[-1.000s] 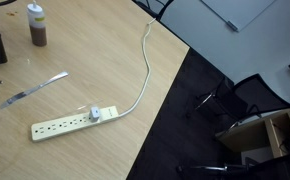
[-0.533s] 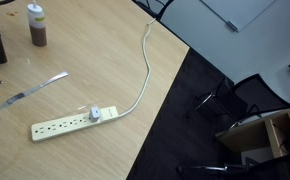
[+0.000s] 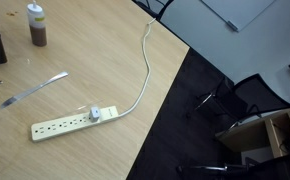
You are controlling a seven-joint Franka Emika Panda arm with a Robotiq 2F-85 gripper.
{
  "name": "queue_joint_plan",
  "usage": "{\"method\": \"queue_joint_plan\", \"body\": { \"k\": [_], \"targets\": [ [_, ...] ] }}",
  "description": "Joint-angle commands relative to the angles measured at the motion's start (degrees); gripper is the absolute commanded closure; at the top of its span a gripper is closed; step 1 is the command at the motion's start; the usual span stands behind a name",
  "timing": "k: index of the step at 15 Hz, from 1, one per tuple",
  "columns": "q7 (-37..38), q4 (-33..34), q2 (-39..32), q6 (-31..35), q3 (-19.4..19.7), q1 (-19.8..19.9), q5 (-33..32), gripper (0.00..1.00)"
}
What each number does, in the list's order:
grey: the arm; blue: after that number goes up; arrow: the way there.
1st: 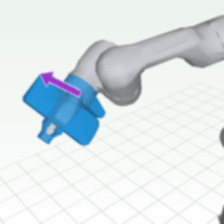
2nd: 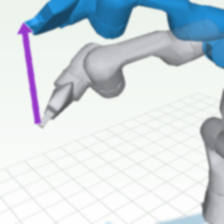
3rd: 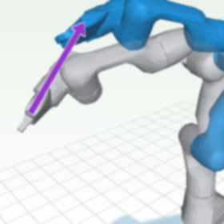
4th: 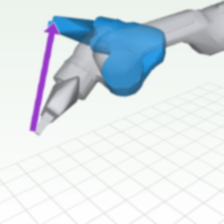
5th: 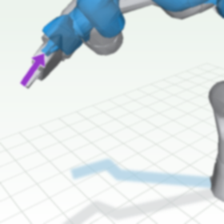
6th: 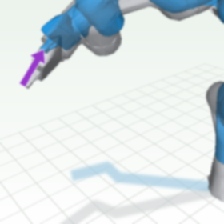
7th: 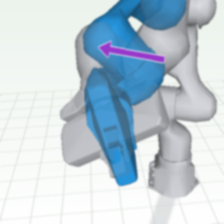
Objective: Move the fork from the utensil holder to the table
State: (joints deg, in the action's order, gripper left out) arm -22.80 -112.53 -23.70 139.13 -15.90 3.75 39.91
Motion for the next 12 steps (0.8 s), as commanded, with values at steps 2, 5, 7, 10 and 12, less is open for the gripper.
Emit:
{"method": "queue_joint_plan", "body": {
  "k": [2, 5, 7, 10, 12],
  "targets": [
    [-0.2, -8.1, 8.1, -0.5, 0.6, -1.9, 1.9, 0.99],
    [0.1, -13.9, 13.7, -1.3, 0.6, -4.0, 2.6, 0.99],
    [-0.1, -17.7, 17.2, -0.5, 0.8, -5.9, 3.1, 0.99],
    [-0.1, -22.0, 21.3, 0.2, 1.5, -7.9, 3.3, 0.99],
    [0.2, -23.7, 23.1, 0.8, 2.2, -9.0, 2.7, 0.99]
  ]
}}
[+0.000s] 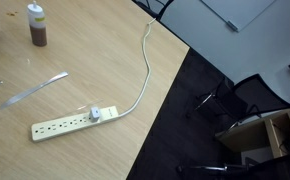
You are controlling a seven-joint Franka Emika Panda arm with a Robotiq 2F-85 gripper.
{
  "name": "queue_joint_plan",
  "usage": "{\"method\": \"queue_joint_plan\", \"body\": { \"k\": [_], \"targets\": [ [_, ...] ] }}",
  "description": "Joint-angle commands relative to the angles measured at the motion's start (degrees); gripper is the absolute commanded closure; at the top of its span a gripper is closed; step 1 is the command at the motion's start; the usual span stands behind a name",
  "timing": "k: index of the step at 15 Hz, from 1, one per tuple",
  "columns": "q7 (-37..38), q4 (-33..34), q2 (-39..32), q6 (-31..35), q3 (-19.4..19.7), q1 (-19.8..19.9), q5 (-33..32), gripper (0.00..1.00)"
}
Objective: Move the fork from the utensil holder to the table
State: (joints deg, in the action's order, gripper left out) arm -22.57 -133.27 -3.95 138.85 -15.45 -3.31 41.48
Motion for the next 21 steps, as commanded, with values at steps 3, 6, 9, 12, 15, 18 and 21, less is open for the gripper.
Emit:
{"method": "queue_joint_plan", "body": {
  "k": [3, 6, 9, 12, 15, 18, 21],
  "targets": [
    [0.4, -4.7, 5.6, -0.2, 2.3, -3.3, 1.1, 0.99],
    [0.4, -6.5, 7.0, -1.6, 2.2, -5.2, 1.4, 0.99],
    [1.3, -8.8, 7.5, -2.7, 2.1, -7.0, 2.1, 0.99],
    [0.4, -10.7, 7.9, -4.6, 2.2, -8.0, 4.6, 0.99],
    [3.5, -12.4, 8.4, -5.7, 2.3, -8.1, 2.9, 0.99],
    [10.8, -14.5, 8.9, -5.7, 1.7, -8.4, -5.2, 0.99],
    [19.2, -15.7, 7.6, -5.9, 1.0, -9.3, -15.9, 0.99]
  ]
}}
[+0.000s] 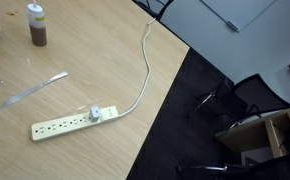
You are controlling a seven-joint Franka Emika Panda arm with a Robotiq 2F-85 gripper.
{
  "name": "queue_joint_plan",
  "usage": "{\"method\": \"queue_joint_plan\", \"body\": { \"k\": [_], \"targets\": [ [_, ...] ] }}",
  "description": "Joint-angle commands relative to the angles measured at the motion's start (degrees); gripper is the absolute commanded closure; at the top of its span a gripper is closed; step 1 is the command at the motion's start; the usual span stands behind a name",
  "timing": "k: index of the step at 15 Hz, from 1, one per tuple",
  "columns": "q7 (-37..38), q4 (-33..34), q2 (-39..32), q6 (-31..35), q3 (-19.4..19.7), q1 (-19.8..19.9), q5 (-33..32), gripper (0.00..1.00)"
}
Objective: Move the fork from the utensil holder to the table
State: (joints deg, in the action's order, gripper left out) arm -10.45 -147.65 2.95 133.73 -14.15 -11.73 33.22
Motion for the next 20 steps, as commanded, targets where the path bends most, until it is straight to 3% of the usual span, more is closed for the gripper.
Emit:
{"method": "queue_joint_plan", "body": {
  "k": [1, 8, 11, 20],
  "targets": [
    [10.4, -1.8, 0.3, -0.5, -0.7, -1.3, -12.0, 0.99],
    [29.0, -0.5, -5.1, 1.4, -1.6, -3.4, -40.6, 0.99],
    [34.7, 3.2, -9.8, 0.3, -0.3, -3.6, -48.8, 0.99],
    [34.9, 20.3, -26.8, -2.0, 3.2, -7.0, -47.6, 0.99]
  ]
}}
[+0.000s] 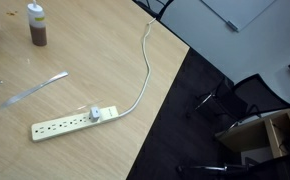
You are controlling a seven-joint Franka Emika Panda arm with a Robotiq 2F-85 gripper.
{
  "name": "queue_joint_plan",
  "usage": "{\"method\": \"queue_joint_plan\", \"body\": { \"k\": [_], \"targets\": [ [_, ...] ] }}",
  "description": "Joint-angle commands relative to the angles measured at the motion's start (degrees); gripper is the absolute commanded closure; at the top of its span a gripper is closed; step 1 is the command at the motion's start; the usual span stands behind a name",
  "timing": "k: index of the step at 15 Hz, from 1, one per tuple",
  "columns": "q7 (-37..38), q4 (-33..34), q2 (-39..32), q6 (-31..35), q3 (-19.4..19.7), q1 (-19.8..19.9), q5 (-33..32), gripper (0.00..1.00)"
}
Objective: Move the fork from the utensil holder to the table
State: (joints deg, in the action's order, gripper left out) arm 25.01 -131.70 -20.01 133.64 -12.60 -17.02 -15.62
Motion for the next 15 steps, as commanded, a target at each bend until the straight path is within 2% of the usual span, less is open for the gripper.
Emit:
{"method": "queue_joint_plan", "body": {
  "k": [1, 5, 6, 7, 8, 9, 10, 15],
  "targets": [
    [-0.2, 5.5, -4.7, -3.1, 2.0, -2.1, 1.1, 0.99],
    [-1.4, 8.6, -7.2, -5.8, 2.0, -2.0, 4.0, 0.99],
    [-1.4, 9.2, -7.5, -6.2, 2.0, -2.0, 4.5, 0.94],
    [-1.4, 9.6, -7.8, -6.5, 2.1, -2.0, 4.8, 0.85],
    [-1.5, 9.9, -8.1, -6.5, 2.1, -1.9, 5.5, 0.69],
    [-1.6, 10.2, -8.4, -6.4, 2.0, -1.9, 6.1, 0.68],
    [-2.0, 10.4, -8.9, -6.2, 2.0, -1.8, 7.1, 0.61],
    [-4.1, 11.3, -10.9, -5.1, 2.0, -1.7, 10.8, 0.26]
  ]
}}
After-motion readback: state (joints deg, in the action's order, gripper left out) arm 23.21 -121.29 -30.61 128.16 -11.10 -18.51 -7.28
